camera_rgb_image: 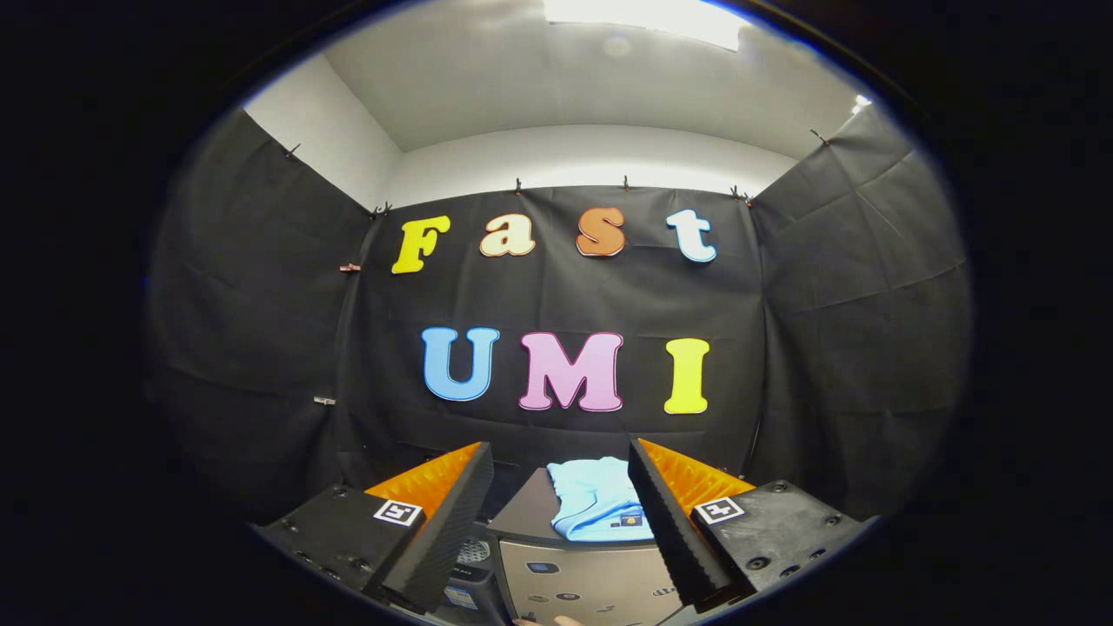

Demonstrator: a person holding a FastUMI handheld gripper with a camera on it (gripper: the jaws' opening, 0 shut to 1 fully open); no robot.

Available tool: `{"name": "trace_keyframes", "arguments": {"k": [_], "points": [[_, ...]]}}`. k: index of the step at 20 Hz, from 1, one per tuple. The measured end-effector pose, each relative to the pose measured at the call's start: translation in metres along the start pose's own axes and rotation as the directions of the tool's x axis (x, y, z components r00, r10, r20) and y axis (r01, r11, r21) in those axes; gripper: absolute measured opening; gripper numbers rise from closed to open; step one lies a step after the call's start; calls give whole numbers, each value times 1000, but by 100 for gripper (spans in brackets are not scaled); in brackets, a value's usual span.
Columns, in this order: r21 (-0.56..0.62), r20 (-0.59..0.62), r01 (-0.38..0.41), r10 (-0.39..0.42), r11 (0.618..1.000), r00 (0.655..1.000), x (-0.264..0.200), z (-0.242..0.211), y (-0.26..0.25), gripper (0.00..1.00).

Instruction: Put the clothes into the washing machine and then close the washing machine lid.

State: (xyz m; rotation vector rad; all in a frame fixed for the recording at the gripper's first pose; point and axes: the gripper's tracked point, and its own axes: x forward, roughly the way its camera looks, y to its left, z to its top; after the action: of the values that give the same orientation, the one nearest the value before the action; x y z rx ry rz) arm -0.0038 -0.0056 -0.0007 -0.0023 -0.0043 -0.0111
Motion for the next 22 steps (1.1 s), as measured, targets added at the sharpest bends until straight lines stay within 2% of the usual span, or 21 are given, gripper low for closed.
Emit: {"name": "trace_keyframes", "arguments": {"k": [11, 13, 22], "points": [[-17, -3, 16, -16, 1000, 1000, 9, -1, -10, 98], [-28, -7, 35, -35, 999, 999, 18, -2, -19, 98], [-52, -88, 28, -33, 998, 996, 90, -20, -37, 97]]}}
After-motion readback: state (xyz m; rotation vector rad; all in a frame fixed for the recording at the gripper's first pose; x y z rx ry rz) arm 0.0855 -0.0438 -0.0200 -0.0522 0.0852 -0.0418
